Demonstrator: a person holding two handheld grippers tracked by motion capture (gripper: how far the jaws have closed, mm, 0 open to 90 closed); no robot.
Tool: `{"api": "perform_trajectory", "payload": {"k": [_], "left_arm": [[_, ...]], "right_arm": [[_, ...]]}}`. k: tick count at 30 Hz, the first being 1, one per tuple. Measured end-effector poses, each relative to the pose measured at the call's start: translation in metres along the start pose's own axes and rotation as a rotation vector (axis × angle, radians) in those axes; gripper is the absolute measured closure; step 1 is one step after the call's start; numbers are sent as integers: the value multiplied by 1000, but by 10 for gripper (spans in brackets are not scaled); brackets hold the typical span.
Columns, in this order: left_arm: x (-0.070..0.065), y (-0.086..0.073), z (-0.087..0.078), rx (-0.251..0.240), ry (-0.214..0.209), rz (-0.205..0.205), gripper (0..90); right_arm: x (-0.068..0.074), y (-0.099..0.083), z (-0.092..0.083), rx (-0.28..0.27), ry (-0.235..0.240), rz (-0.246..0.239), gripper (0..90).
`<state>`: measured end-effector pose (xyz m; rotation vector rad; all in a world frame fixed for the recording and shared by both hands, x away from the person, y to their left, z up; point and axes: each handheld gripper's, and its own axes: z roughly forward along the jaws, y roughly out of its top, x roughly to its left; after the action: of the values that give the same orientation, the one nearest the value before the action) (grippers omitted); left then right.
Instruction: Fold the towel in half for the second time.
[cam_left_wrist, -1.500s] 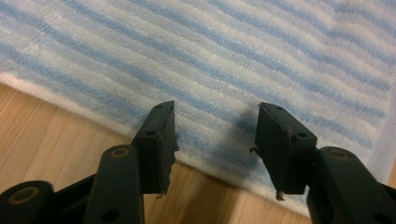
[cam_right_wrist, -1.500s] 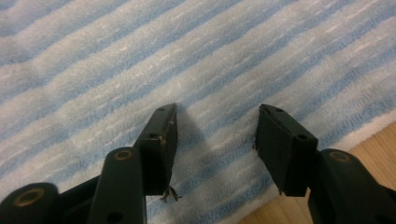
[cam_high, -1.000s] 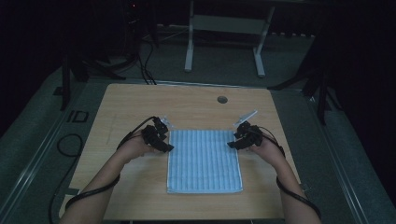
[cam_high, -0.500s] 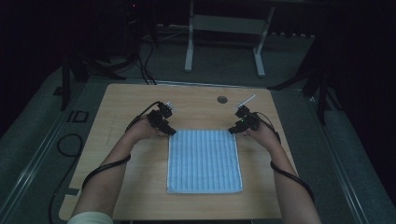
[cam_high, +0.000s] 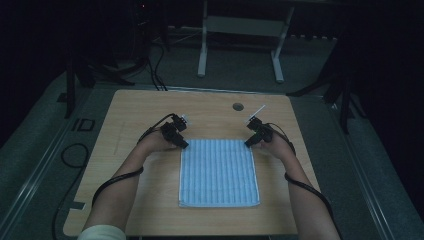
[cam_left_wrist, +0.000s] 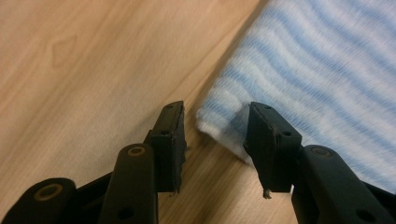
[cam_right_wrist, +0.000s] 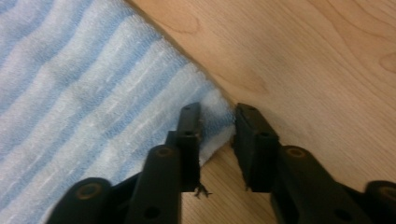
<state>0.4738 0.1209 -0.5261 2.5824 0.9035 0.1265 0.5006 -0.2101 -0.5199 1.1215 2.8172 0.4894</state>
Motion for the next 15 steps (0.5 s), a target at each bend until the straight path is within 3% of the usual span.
{"api": "perform_trajectory", "payload": {"k": [2, 3, 6, 10, 15], "left_arm": [[1, 0, 0, -10, -7, -12, 649], [1, 0, 0, -17, -20, -20, 714], [1, 1, -5, -49, -7, -29, 857], [1, 2, -19, -114, 15, -40, 875], [-7, 1, -36, -156, 54, -29, 877]], "right_arm": [[1, 0, 0, 1, 10, 1, 811], [2, 1, -1, -1, -1, -8, 831], [4, 1, -3, -12, -25, -15, 858], [4, 2, -11, -40, -34, -19, 861], [10, 1, -29, -99, -50, -43, 860]]}}
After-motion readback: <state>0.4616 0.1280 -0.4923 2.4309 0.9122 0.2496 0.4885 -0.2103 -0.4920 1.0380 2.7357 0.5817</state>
